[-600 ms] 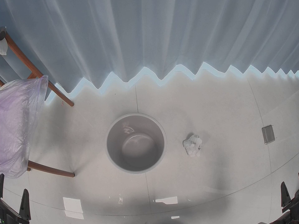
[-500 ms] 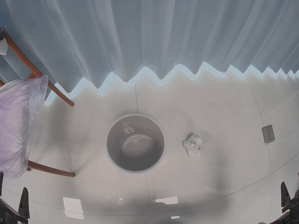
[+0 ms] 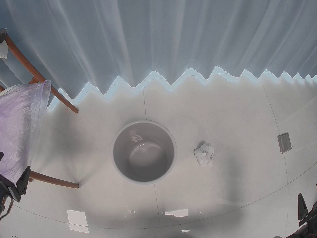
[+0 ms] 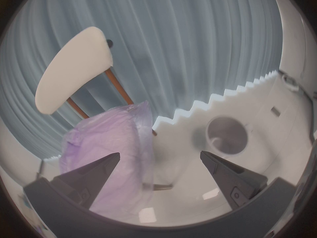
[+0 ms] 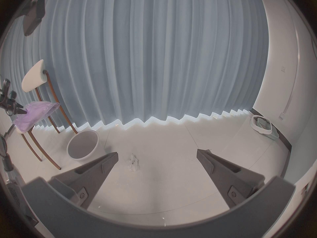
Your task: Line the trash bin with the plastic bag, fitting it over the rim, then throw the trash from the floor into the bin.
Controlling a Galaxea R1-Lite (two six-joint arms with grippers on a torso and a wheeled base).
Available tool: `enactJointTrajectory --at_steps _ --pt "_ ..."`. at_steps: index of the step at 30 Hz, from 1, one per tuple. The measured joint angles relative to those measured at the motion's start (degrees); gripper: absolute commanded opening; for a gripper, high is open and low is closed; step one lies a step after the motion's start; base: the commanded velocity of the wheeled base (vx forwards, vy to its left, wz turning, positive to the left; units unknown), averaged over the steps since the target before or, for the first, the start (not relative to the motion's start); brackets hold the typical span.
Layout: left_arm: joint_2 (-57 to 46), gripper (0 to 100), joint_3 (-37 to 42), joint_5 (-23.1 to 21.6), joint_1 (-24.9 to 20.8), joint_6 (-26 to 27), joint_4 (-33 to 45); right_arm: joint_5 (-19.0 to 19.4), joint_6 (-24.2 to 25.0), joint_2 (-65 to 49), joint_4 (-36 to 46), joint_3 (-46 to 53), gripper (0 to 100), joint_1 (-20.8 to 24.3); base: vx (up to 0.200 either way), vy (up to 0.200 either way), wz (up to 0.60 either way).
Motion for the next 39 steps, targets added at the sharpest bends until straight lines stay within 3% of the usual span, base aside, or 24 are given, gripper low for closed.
enactJointTrajectory --at_steps 5,10,15,27,39 --pt "9.8 100 -3.7 2.0 6.5 10.8 -0.1 0.0 0.0 0.0 0.0 0.0 100 0.0 0.0 0.0 0.0" --pt "17.2 100 -5.5 6.3 9.9 16.6 -0.2 0.2 0.0 0.0 0.0 0.0 100 0.0 0.0 0.0 0.0" --pt "22.1 100 -6.4 7.7 10.6 20.9 -1.5 0.4 0.0 0.0 0.0 0.0 100 0.0 0.0 0.0 0.0" --pt "28.1 100 -6.4 7.8 10.5 25.3 -2.5 0.4 0.0 0.0 0.0 0.0 100 0.0 0.0 0.0 0.0" --pt "36.0 100 -6.3 7.6 10.1 32.9 -13.6 0.4 0.1 0.0 0.0 0.0 100 0.0 0.0 0.0 0.0"
